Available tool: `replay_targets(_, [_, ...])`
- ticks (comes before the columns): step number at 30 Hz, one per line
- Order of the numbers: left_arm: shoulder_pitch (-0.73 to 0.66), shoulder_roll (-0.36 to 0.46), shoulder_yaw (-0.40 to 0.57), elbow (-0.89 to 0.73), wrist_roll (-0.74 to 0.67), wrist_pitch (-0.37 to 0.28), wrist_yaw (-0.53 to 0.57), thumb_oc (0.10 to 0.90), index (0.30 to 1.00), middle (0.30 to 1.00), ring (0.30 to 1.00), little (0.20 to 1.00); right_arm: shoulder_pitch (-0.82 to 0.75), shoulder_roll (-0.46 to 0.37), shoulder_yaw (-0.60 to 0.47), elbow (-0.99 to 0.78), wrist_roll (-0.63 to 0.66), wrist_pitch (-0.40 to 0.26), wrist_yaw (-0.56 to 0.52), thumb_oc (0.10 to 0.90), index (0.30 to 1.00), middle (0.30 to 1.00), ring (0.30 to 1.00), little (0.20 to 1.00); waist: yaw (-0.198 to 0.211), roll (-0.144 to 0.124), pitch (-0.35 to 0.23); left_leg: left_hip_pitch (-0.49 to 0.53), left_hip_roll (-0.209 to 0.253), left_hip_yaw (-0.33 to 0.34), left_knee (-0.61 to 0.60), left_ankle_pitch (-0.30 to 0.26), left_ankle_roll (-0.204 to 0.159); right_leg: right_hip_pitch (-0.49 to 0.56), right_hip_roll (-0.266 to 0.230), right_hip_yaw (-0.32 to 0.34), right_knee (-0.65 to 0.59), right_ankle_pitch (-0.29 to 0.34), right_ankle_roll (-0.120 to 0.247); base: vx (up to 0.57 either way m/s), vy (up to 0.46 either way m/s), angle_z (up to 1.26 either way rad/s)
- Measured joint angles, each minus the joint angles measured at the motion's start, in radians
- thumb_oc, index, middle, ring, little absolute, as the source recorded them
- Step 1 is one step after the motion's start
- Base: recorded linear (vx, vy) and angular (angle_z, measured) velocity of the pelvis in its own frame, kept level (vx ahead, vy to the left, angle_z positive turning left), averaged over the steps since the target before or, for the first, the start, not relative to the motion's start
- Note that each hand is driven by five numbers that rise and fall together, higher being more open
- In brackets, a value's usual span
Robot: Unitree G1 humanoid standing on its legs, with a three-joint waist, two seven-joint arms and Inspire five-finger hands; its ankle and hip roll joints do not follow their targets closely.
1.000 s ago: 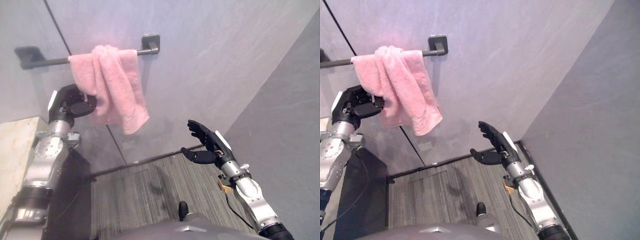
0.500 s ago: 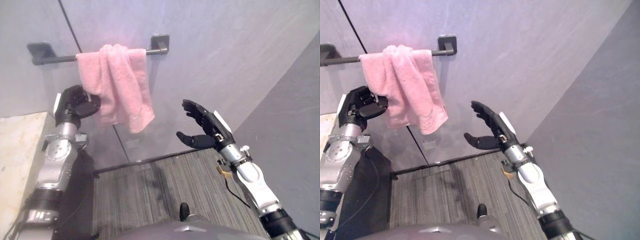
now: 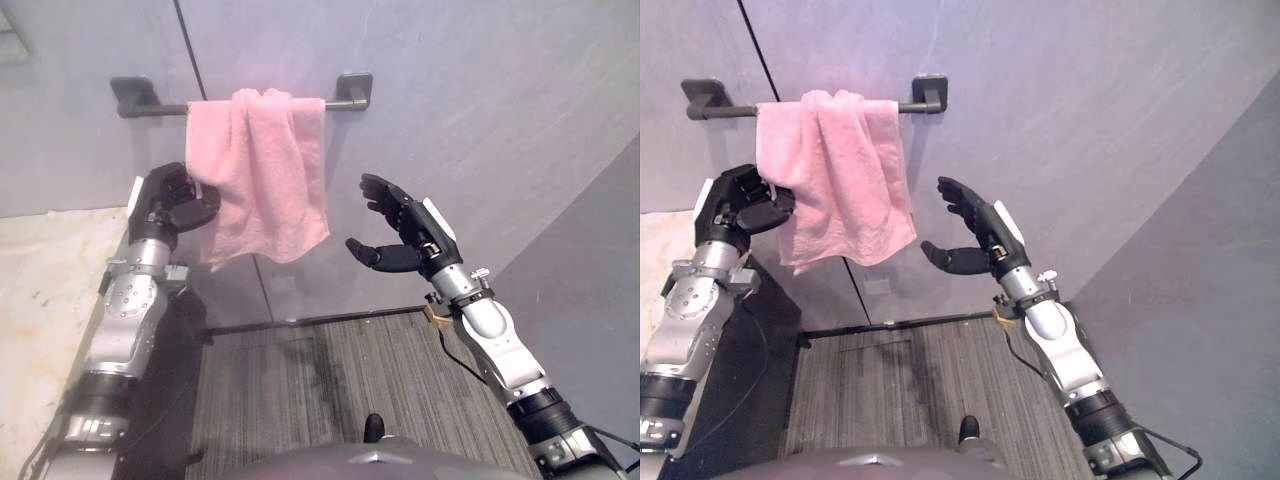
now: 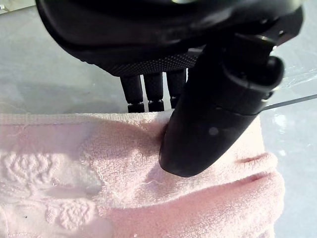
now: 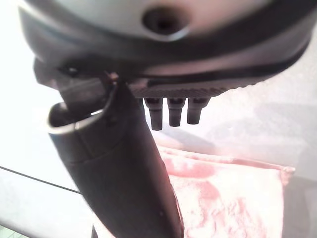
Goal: Organize the bathroom.
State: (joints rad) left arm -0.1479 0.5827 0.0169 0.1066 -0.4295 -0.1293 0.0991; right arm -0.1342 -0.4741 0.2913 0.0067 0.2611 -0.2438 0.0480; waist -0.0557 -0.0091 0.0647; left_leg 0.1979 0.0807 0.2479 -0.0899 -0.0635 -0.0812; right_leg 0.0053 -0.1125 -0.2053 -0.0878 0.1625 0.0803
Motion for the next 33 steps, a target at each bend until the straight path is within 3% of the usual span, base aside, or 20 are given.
replay_targets(9, [-0.021,-0.003,-0.021,0.001,0.0,0.009,-0.016,0.4,0.3,0.3,0.3,0.3,-0.124,-0.001,0.006,0.063,-0.002,0.017,-0.095,0.8,0.9,0.9,0.9,0.9,0.005,-0.006,0.0,0.0,0.001,-0.012,0.0,0.0,0.0,0.007,0.0,-0.01,0.005,0.0,0.0,0.03,-0.006,0.03])
replay_targets(18, [-0.049,-0.026,-0.041,0.001,0.009,0.026,-0.018,0.4,0.3,0.3,0.3,0.3,-0.143,-0.002,0.011,0.063,-0.009,0.022,-0.104,0.8,0.9,0.9,0.9,0.9,0.023,-0.01,0.001,-0.001,0.0,-0.021,0.0,0.0,0.0,0.01,-0.003,-0.016,0.005,0.0,0.0,0.02,-0.001,0.01])
replay_targets(24, [-0.057,-0.027,-0.042,0.001,0.009,0.027,-0.024,0.4,0.3,0.3,0.3,0.3,-0.2,-0.003,0.015,0.062,-0.006,0.028,-0.065,0.8,0.9,0.9,0.9,0.9,0.024,-0.016,0.004,-0.004,0.0,-0.027,0.0,0.002,0.001,0.011,-0.004,-0.022,0.005,0.0,-0.001,0.01,0.002,0.03])
replay_targets(33, [-0.097,-0.028,-0.075,0.006,0.009,0.047,-0.036,0.4,0.3,0.3,0.3,0.3,-0.28,-0.042,0.063,0.07,-0.001,0.093,0.027,0.8,0.9,0.9,0.9,0.9,0.028,-0.022,0.008,-0.014,0.0,-0.052,0.003,0.006,0.002,0.015,-0.008,-0.045,0.005,0.0,-0.001,0.01,0.001,0.09])
